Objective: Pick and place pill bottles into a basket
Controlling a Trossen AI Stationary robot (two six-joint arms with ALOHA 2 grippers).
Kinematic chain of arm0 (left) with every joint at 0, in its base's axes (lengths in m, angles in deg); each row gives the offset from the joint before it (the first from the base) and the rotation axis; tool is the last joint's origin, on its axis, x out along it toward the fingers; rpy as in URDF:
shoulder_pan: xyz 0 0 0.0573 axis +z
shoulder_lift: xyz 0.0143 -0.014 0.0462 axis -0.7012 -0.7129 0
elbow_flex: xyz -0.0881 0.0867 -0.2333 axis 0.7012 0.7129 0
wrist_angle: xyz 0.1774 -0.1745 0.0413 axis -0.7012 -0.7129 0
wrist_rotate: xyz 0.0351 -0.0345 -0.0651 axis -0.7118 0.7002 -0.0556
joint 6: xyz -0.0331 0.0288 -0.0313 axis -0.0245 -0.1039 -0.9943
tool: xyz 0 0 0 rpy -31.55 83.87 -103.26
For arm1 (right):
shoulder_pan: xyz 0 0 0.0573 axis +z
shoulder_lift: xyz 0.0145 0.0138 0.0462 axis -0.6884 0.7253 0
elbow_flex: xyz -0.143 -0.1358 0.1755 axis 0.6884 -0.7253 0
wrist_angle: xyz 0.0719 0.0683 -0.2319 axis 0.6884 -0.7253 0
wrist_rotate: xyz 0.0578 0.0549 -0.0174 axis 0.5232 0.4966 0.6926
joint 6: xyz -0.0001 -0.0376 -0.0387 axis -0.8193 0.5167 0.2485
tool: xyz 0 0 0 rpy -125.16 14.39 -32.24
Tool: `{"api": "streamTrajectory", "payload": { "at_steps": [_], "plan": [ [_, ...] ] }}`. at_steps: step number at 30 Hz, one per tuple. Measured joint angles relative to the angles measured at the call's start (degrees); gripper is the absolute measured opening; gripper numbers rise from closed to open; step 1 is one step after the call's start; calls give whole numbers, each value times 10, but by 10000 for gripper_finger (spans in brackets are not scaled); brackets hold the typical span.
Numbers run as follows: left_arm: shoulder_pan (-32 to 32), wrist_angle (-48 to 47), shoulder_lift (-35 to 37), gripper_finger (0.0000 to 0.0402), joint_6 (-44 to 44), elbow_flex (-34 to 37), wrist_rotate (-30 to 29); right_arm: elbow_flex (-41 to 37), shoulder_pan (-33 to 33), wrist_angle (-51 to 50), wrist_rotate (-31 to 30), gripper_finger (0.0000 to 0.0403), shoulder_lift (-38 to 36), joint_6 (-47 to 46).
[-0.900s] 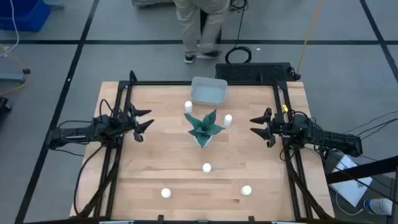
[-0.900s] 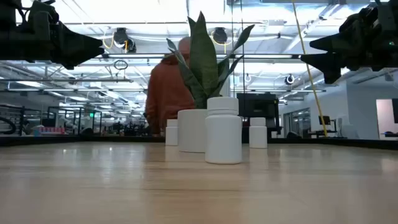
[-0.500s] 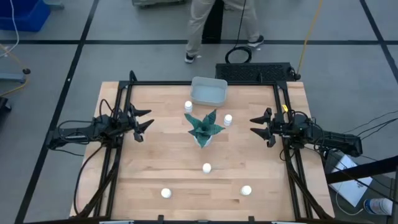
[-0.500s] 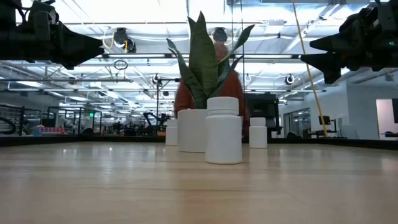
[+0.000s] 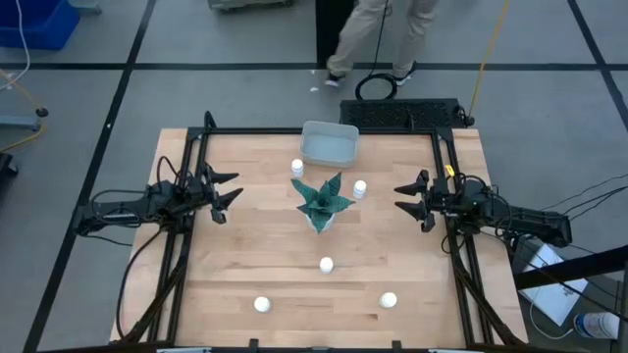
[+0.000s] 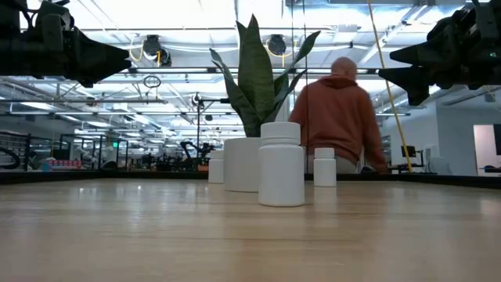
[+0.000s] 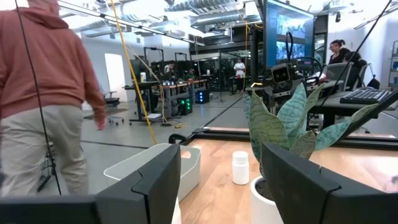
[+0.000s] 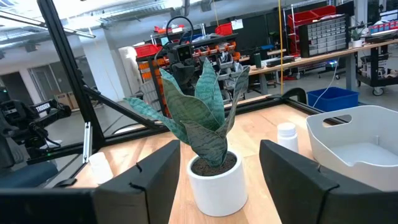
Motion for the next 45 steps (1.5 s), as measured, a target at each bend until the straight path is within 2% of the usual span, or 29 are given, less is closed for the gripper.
{"api": "streamTrajectory", "payload": {
  "at_steps": [30,33,38,42,45],
  "plan": [
    [0,0,0,227,0,0,0,0,0,4,0,215,0,0],
    [0,0,0,227,0,0,0,0,0,60,-1,215,0,-5],
    [0,0,0,227,0,0,0,0,6,170,-1,215,0,-94],
    [0,0,0,227,0,0,0,0,7,186,-2,215,1,-116],
    [0,0,0,227,0,0,0,0,7,215,-34,215,1,-171]
  ]
}}
